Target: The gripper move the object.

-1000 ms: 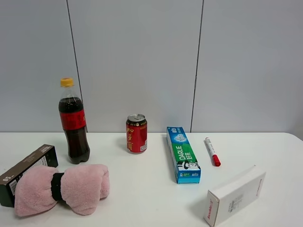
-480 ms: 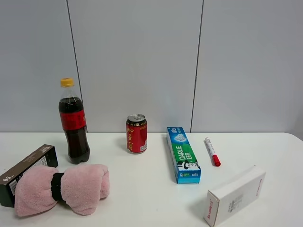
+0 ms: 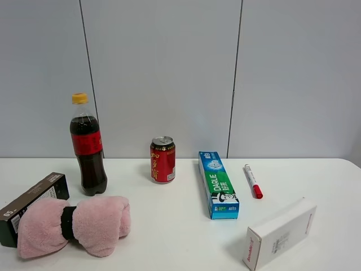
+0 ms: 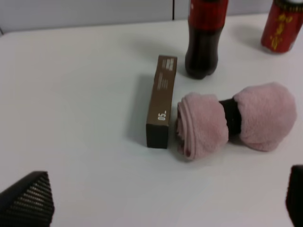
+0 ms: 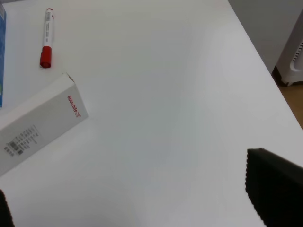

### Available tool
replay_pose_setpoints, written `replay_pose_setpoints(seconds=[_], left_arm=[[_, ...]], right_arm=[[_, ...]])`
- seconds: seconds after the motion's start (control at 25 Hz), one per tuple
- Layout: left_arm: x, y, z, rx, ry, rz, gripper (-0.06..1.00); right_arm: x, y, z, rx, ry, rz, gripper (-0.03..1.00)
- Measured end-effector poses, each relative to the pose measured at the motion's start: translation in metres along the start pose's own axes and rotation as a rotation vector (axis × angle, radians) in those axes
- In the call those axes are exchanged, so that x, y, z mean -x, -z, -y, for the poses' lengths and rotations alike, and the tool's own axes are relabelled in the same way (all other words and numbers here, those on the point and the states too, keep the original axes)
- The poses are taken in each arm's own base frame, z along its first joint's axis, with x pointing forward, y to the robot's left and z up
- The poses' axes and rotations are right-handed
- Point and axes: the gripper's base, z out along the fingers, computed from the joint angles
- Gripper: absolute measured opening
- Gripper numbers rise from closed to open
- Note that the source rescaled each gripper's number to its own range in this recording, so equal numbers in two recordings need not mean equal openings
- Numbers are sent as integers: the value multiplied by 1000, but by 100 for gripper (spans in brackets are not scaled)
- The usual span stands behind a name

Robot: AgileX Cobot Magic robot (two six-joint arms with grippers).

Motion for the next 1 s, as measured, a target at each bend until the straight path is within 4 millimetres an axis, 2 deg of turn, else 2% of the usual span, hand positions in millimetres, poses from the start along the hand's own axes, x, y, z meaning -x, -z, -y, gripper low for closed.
replay_pose_setpoints(seconds=[0.2, 0.48, 1.0], left_arm=[[-15, -6, 0, 4, -2, 0, 99], [-25, -18, 0, 4, -1, -39, 99], [-25, -19, 0, 3, 0, -41, 99]], right_arm=[[0, 0, 0, 0, 0, 0, 100], [0, 0, 0, 0, 0, 0, 100], [0, 0, 0, 0, 0, 0, 100]])
